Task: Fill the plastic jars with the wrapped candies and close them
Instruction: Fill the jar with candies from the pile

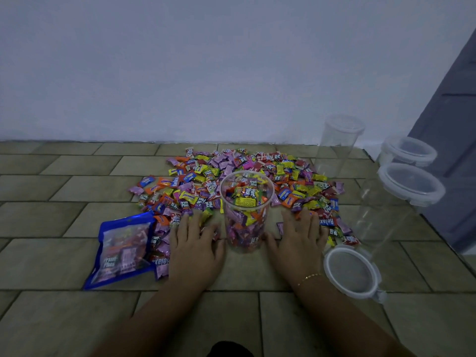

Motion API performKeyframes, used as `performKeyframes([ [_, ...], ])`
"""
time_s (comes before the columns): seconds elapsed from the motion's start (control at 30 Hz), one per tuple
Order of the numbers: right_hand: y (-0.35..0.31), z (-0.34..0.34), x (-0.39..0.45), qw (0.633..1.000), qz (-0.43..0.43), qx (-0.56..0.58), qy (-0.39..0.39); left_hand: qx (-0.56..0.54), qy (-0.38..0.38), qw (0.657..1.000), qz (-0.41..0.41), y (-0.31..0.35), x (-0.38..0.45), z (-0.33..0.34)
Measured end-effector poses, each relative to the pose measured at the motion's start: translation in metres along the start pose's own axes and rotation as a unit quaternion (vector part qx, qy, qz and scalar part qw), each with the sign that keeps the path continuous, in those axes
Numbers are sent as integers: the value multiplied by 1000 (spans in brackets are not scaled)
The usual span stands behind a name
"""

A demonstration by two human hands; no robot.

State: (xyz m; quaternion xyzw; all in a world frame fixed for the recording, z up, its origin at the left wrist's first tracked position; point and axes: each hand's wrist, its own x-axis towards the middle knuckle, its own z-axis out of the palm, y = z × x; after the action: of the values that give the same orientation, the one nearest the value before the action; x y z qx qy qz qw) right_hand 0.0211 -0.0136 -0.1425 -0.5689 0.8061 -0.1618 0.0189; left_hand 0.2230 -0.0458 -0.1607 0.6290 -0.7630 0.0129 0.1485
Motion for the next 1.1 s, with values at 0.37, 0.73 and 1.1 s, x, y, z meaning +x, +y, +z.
performKeyframes([
  [0.37,3,8,3,999,-23,-18,-11,-3,-12,1000,11,-1,0,2],
  [0.73,4,14,2,990,-113,22,82,-5,28,999,35,-3,-1,3],
  [1.1,3,15,1,985,-143,42,81,-17,4,1000,6,3,-1,-3],
])
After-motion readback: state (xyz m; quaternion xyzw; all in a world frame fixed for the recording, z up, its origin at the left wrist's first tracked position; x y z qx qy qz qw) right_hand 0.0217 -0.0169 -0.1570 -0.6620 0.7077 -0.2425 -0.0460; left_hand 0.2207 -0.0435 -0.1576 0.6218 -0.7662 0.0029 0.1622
